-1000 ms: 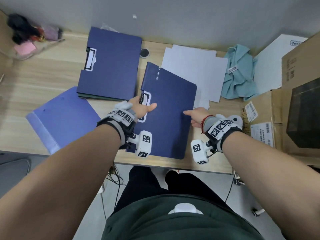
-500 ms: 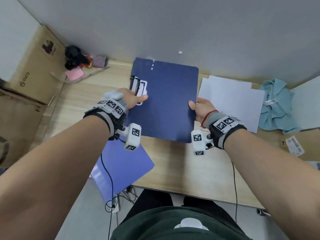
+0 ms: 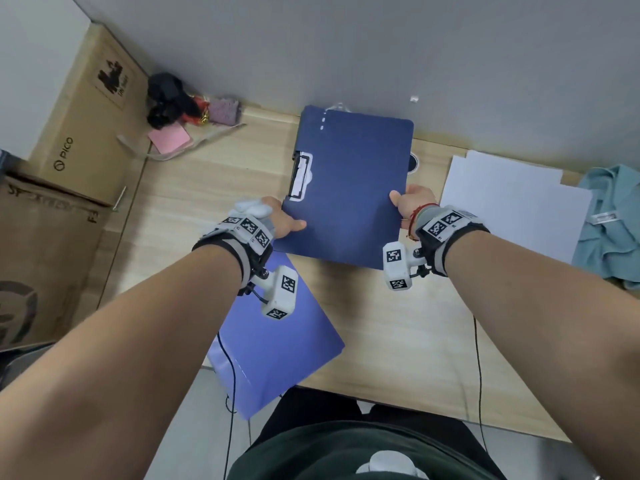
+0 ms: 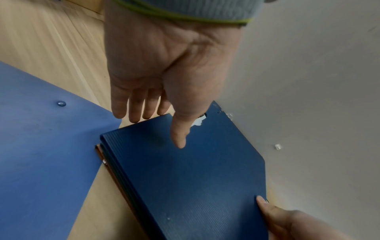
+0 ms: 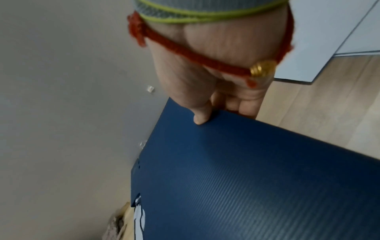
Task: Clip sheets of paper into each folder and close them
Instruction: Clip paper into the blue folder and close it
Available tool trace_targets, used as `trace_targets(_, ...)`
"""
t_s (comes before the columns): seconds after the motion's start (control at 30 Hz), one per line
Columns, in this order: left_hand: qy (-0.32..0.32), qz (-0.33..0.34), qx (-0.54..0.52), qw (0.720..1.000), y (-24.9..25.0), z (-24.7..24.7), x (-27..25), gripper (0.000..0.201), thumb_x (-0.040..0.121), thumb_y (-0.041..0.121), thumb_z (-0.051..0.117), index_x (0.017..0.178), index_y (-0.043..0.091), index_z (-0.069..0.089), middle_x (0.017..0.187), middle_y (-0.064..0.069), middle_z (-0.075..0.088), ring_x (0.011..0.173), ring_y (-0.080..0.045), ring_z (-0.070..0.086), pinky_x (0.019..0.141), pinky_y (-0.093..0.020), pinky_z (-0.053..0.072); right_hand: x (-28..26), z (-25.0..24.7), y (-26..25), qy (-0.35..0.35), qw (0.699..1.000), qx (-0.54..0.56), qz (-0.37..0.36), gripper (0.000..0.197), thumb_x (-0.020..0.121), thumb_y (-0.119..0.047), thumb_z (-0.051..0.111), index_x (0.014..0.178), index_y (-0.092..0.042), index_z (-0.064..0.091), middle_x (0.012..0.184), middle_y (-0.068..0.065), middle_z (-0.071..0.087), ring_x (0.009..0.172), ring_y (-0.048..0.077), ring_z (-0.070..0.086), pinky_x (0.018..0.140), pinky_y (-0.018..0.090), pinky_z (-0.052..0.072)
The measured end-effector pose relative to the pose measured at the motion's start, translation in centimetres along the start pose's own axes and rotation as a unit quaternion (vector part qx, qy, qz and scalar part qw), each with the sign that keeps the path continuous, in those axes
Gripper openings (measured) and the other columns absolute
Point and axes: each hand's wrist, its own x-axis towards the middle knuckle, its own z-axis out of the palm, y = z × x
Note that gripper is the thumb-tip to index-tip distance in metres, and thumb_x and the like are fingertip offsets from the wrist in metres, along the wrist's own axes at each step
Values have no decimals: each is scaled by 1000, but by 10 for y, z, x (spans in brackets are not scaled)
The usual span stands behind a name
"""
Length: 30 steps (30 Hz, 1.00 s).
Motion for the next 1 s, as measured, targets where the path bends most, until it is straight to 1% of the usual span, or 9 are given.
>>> trace_targets(0.1,-3,34,44,998,5,4,7,59,78,39,73,126,8,58,118,-8,67,104,-30,63,97,-38,48,1,4,-6,12,999,-34,7,14,87,-18,62,97,-9,63,98,11,63,92,32,62,86,37,52)
trace_targets(0.2,10,68,66,995,7,11,17,38,89,14,61,126,5,59,122,-16,65,90,-24,52,81,-32,43,1,11,-10,-14,998,-48,25,32,90,-18,66,119,-6,60,107,6,60,96,26,56,89,36,47)
trace_targets(0.33,23,93,61,994,9,17,25,47,91,3,54,137,6,47,129,-17,59,97,-28,53,76,-28,35,5,18,-10,-18,998,-54,33,43,89,-19,68,128,-3,56,122,9,62,113,29,58,95,36,46)
trace_targets(0.47,18,102,36,994,11,19,36,56,90,-1,54,143,11,42,134,-14,58,122,-32,55,79,-25,35,12,22,-14,-13,997,-69,36,38,89,-15,65,123,-1,58,121,13,63,104,31,58,95,40,47)
trace_targets(0.67,16,109,47,993,13,16,40,62,88,-2,55,146,14,39,135,-13,57,121,-31,56,81,-24,33,30,24,-8,-25,989,-137,42,45,82,-25,65,122,-6,58,123,16,62,115,38,57,99,49,48)
trace_targets(0.77,8,113,47,992,14,15,38,61,89,-2,55,146,13,39,136,-14,57,101,-23,52,74,-22,35,31,23,-10,-36,989,-140,41,49,82,-30,65,124,-8,57,123,13,62,115,36,57,101,48,48)
trace_targets(0.83,-4,107,47,993,14,11,39,63,88,1,57,146,14,38,135,-14,57,95,-17,45,80,-24,35,25,20,-15,-39,990,-123,51,47,85,-30,64,126,-9,56,124,11,61,115,33,57,102,46,48)
trace_targets(0.93,-19,55,29,998,6,1,35,80,81,27,66,151,27,28,133,-4,59,103,-23,59,95,-32,47,16,14,-15,-34,992,-93,74,43,89,-26,62,127,-9,53,120,9,58,109,31,57,101,43,48)
trace_targets(1.0,-8,20,6,1000,-4,-2,32,85,82,47,67,152,30,23,135,-5,57,112,-31,61,100,-43,49,10,12,-12,-10,993,-81,82,53,82,-27,68,128,-8,51,119,8,58,107,30,58,97,42,51)
